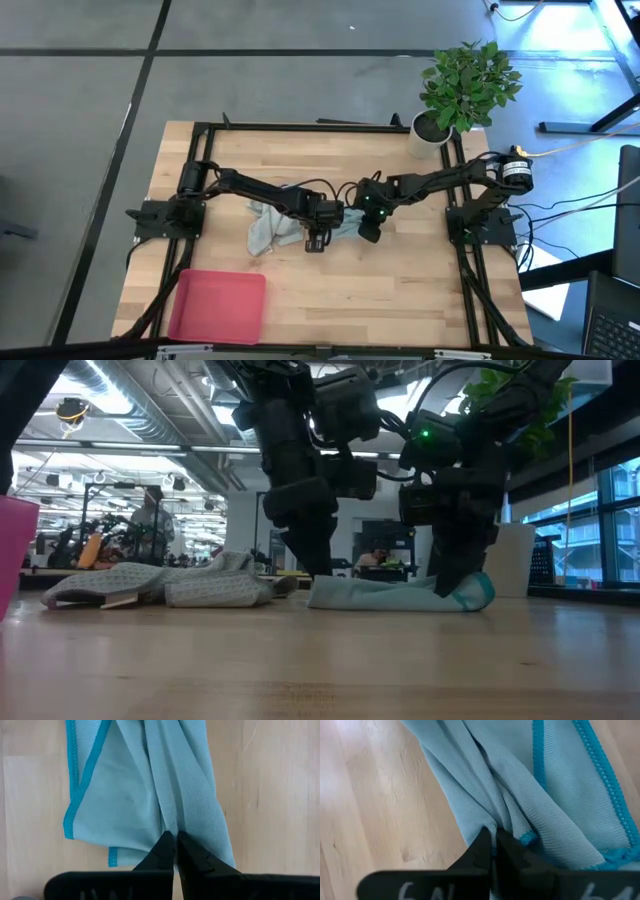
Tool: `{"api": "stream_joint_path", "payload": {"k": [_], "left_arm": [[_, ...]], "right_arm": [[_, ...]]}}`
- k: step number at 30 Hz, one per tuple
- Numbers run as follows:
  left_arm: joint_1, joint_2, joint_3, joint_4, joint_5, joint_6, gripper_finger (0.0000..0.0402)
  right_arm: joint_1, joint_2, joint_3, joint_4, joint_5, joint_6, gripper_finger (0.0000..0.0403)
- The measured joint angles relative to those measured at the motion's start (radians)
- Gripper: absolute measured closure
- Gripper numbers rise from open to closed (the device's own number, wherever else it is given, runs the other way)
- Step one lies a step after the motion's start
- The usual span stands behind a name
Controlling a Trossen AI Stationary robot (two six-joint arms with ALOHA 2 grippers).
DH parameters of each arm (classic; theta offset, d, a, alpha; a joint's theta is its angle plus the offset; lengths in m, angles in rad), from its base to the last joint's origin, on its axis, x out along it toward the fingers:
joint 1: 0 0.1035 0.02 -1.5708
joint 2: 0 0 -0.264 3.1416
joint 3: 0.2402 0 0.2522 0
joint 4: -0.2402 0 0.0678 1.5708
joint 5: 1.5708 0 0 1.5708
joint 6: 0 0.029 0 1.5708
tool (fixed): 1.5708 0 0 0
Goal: Roll microfiber towels into tight, uniform cylinder then place into a basket
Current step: Roll the blue towel
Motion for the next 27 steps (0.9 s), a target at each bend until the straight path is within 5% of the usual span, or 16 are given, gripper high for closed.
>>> {"api": "stream_joint_path", "payload": {"k": [17,27], "left_arm": [[-0.007,-0.030,0.000,-0.010,-0.048,-0.050,0.0398],[-0.007,-0.029,-0.002,-0.031,-0.086,-0.029,0.0328]], "right_arm": [[0.000,0.000,-0.003,0.012,-0.002,-0.002,0.0390],[0.000,-0.002,-0.003,0.005,-0.012,-0.002,0.0390]]}}
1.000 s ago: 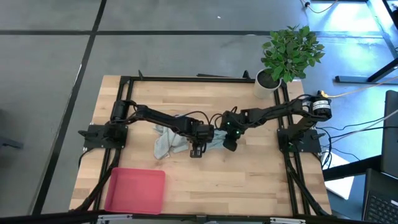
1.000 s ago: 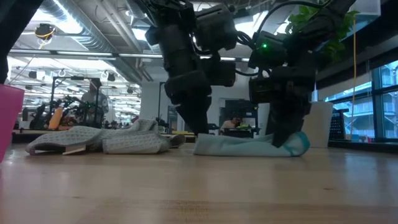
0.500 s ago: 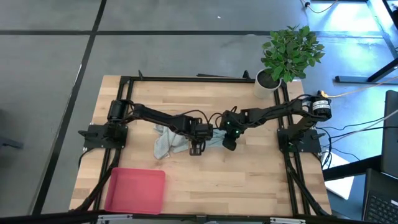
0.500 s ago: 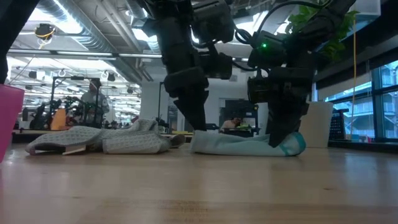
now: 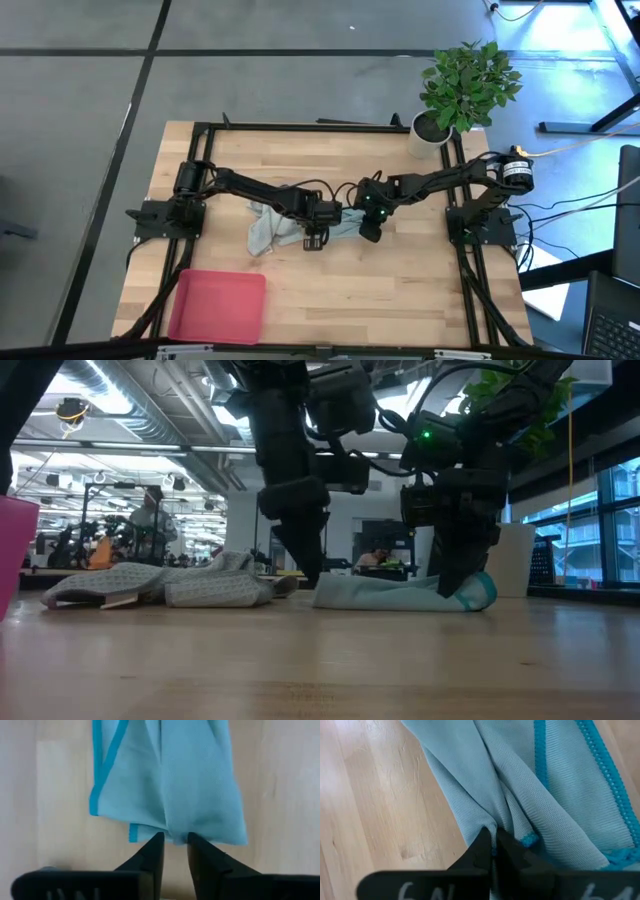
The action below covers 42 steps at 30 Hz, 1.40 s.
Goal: Roll microfiber towels into tight, uniform cylinder then place into a basket
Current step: Roll the blue towel
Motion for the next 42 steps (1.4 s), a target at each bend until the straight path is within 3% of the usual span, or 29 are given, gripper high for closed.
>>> {"api": "stream_joint_path", "payload": {"k": [11,16,27,37,42], "left_arm": [[-0.041,-0.104,0.003,-0.035,-0.067,0.032,0.0323],[-0.116,-0.085,0.003,0.031,-0.064,0.149,0.0322],[-0.151,0.000,0.003,0.072,-0.192,0.142,0.0324],[-0.131,0.005,0.003,0.078,-0.190,0.098,0.0324],[-0.118,0.030,0.003,0.090,-0.141,0.067,0.0325]], "right_arm": [[0.001,0.001,0.000,0.002,-0.002,0.002,0.0390],[0.001,0.001,0.000,0.004,-0.001,-0.001,0.0390],[0.001,0.001,0.000,0.007,-0.005,-0.024,0.0390],[0.001,0.001,0.000,0.009,-0.005,-0.026,0.0390],[0.001,0.001,0.000,0.010,-0.005,-0.026,0.0390]]}}
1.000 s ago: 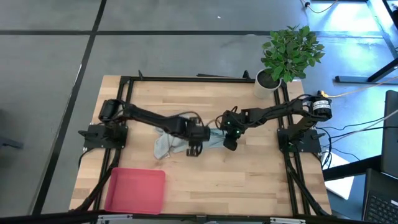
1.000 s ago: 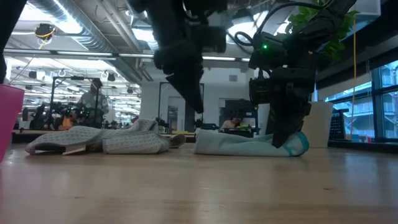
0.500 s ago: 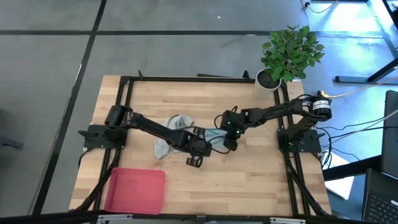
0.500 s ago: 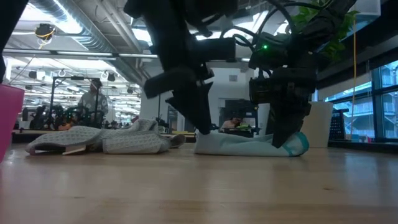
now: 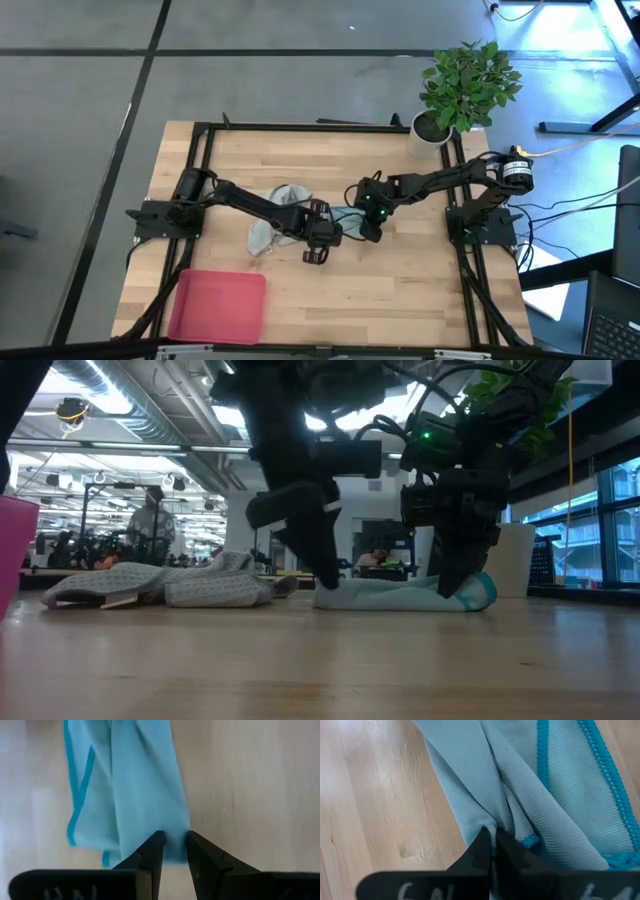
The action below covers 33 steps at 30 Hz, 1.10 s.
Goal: Roll microfiber towels into tight, uniform cylinder then place into a basket
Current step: Roll the blue towel
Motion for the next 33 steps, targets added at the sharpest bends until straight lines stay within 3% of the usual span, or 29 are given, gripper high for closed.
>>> {"api": "stream_joint_path", "payload": {"k": [26,30,33], "left_arm": [[0.007,0.082,0.006,0.012,-0.013,-0.003,0.0295],[0.007,0.092,0.007,-0.005,-0.008,-0.005,0.0320],[0.007,0.094,0.007,-0.007,-0.011,-0.007,0.0366]], "right_arm": [[0.000,0.000,0.000,0.009,0.000,0.002,0.0385],[0.000,0.000,0.000,0.014,0.000,-0.030,0.0385],[0.000,0.000,0.000,0.016,0.000,-0.054,0.0384]]}}
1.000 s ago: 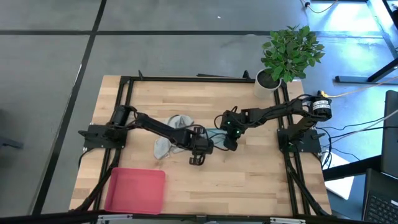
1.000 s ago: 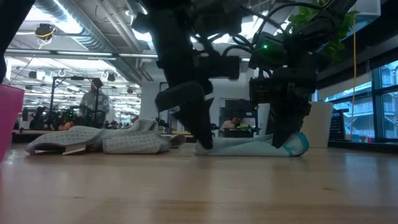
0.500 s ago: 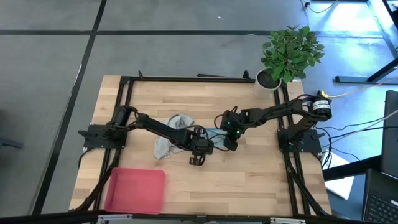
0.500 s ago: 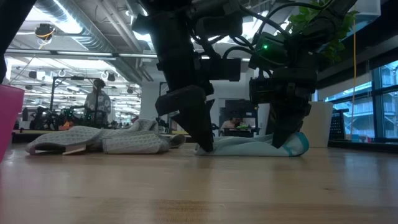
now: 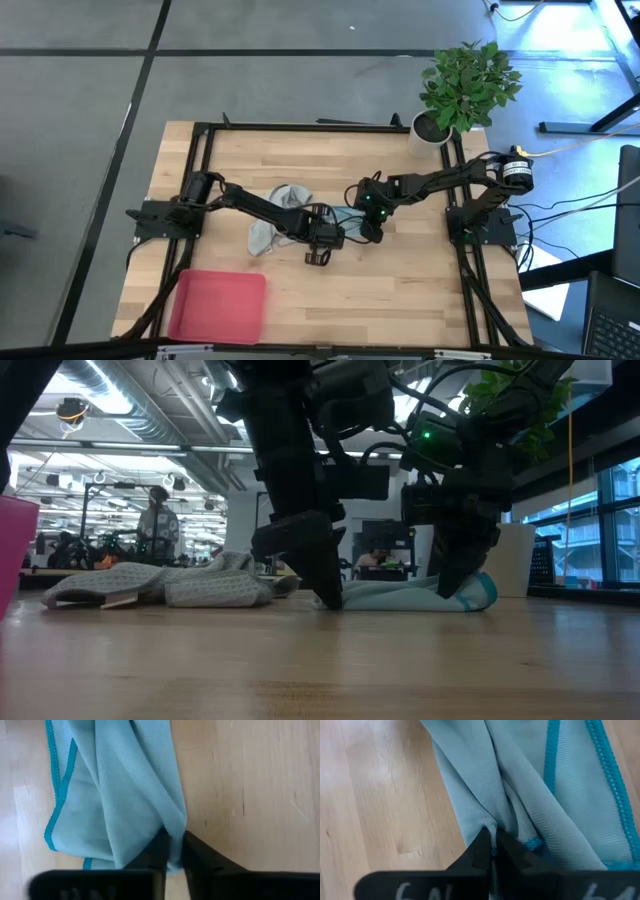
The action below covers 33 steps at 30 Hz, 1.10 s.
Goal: Roll microfiber towels into tight, uniform cylinder then place into a basket
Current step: Roll the blue towel
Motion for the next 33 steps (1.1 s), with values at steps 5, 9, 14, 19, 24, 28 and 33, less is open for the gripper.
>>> {"api": "stream_joint_path", "payload": {"k": [5,9,14,19,24,28,33], "left_arm": [[0.000,-0.003,-0.001,-0.003,0.004,0.001,0.0393],[0.001,-0.004,-0.002,-0.004,0.007,-0.001,0.0398],[0.001,-0.004,-0.002,-0.006,0.012,-0.002,0.0399],[0.004,-0.005,-0.002,-0.006,0.018,-0.002,0.0400],[0.004,-0.005,-0.002,-0.006,0.019,-0.005,0.0401],[0.005,-0.005,-0.002,-0.006,0.019,-0.033,0.0401],[0.005,-0.005,-0.002,-0.006,0.019,-0.049,0.0401]], "right_arm": [[0.001,0.003,-0.002,0.045,0.003,-0.071,0.0370],[0.001,0.003,-0.002,0.062,0.008,-0.077,0.0340],[0.001,0.002,-0.002,0.065,0.005,-0.108,0.0292],[0.000,-0.012,0.020,0.009,0.009,-0.185,0.0271],[-0.001,-0.091,0.043,-0.075,0.022,-0.259,0.0269],[0.014,-0.175,0.046,-0.138,0.053,-0.332,0.0269],[0.083,-0.241,0.046,-0.246,0.067,-0.485,0.0269]]}}
